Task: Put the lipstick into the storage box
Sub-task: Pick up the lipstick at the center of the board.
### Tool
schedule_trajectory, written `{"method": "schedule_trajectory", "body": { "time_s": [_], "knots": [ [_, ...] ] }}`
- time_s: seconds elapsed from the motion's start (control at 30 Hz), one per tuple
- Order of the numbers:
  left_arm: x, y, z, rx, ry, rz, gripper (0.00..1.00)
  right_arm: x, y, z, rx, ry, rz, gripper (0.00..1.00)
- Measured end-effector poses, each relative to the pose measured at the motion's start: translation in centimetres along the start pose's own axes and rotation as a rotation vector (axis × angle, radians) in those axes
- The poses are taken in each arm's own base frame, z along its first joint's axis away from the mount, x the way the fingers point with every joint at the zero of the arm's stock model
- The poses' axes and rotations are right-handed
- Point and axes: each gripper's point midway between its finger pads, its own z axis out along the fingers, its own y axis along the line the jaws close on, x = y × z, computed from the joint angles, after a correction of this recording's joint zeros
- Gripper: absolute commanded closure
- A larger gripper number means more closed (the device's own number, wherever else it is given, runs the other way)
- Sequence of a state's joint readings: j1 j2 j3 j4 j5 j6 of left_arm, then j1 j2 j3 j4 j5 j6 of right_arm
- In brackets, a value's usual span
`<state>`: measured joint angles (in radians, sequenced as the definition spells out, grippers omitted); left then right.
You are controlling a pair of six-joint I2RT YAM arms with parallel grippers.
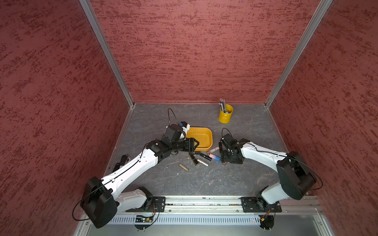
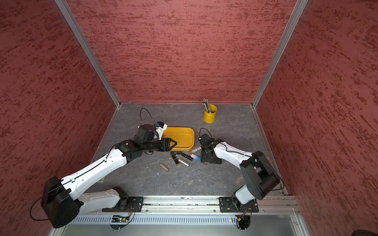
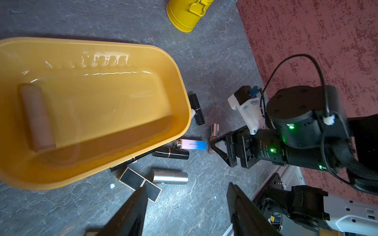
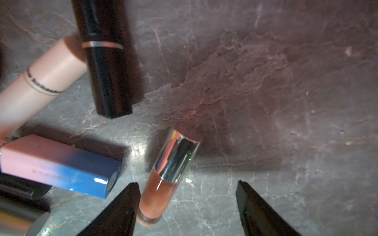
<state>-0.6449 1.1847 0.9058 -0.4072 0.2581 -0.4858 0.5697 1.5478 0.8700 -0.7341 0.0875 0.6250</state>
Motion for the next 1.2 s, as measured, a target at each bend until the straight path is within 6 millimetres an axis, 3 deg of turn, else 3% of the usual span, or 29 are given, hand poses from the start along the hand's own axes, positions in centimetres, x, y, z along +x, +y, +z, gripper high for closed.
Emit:
{"method": "schedule_trajectory", "body": {
  "time_s": [0.47, 0.87, 1.2],
  "knots": [
    [0.2, -0.2, 0.2, 0.015, -0.006, -0.016, 0.34, -0.8, 0.5, 0.7, -0.005, -0.014, 0.005, 0.33],
    [0.3, -0.3, 0.2, 0.015, -0.004, -0.028, 0.34, 0.0, -0.1, 1.3, -0.003, -0.009, 0.008, 0.45],
    [0.6, 0.0, 0.3, 0.011, 0.002, -0.039, 0.33, 0.4, -0.4, 1.1, -0.005, -0.011, 0.013, 0.62]
  ]
}}
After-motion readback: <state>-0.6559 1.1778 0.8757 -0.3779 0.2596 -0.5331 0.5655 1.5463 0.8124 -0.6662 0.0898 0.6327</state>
